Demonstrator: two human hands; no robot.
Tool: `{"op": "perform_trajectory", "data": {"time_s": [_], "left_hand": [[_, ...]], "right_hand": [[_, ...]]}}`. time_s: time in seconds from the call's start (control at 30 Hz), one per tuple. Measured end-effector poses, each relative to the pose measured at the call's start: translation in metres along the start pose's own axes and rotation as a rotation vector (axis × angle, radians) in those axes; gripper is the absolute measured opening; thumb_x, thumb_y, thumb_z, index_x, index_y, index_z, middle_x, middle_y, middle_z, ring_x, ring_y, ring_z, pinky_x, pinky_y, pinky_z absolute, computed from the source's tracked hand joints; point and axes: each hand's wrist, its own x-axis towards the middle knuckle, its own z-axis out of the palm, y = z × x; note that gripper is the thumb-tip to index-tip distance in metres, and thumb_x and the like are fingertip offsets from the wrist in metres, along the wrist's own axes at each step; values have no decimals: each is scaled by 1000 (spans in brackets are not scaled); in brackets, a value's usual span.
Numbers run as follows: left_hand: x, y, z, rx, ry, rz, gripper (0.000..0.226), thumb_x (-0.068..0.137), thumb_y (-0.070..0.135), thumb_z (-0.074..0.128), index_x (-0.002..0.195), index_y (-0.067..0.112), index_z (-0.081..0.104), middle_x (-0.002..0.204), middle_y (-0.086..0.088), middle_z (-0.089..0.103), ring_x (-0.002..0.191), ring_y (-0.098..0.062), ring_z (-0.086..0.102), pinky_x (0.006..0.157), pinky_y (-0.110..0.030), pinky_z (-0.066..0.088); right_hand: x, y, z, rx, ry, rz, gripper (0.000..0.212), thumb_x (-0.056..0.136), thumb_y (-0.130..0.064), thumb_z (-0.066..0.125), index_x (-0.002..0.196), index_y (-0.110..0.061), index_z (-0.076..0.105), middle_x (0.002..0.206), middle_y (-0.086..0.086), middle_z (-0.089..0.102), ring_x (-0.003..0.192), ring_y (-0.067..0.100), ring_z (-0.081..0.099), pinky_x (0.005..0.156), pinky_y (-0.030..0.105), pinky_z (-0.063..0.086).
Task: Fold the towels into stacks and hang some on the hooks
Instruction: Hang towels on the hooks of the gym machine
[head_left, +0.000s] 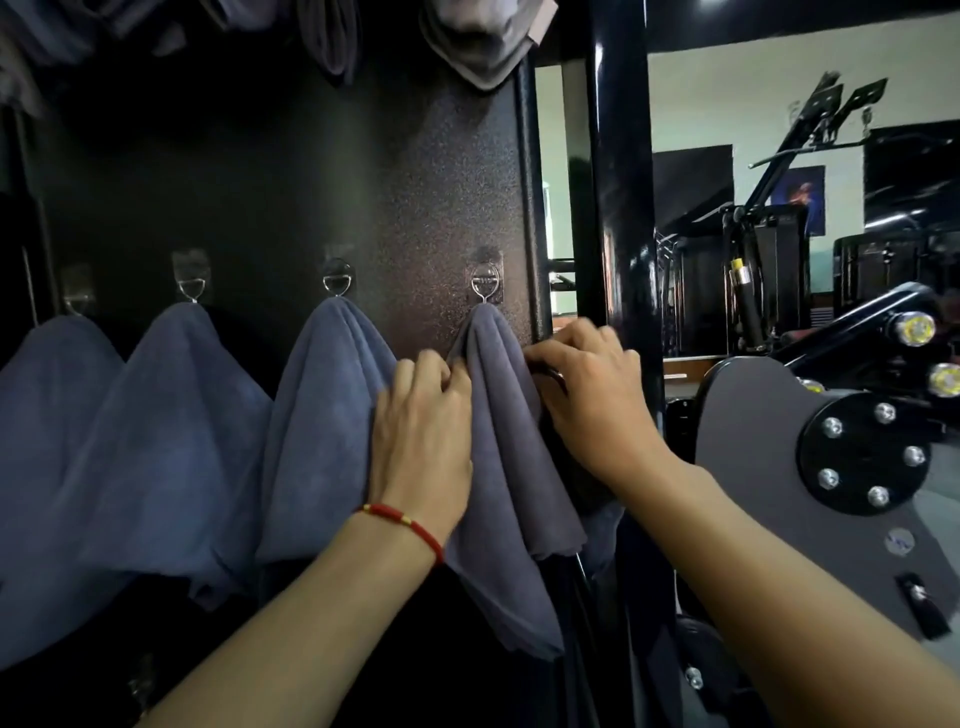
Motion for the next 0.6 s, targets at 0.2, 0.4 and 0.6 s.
{"op": "perform_trajectory", "data": {"time_s": [0.2,0.4,0.6], "left_hand": [[-32,16,-12,-378,-166,-191,53,85,4,47,136,15,50,133,-9,55,121,-30,51,106,-40,42],[-38,23,-38,-862,-290,-447,33,96,39,40,128,38,47,126,-2,63,115,-25,59,101,-47,48],[-48,21,-31,-498,-60,-53,80,86,-4,51,156,28,29,157,-1,32,138,-21,41,113,-36,41]], "right_hand": [[-47,-3,-4,406,-114,117,39,96,-4,54,127,-25,65,114,-9,72,108,11,67,94,40,55],[-70,-10,-19,1024,-264,330,31,92,-11,71,122,-18,66,111,2,75,106,16,70,91,31,58],[-95,3,-12,396,-35,218,50,94,0,64,133,-30,64,125,-11,58,117,4,56,103,26,49]]}}
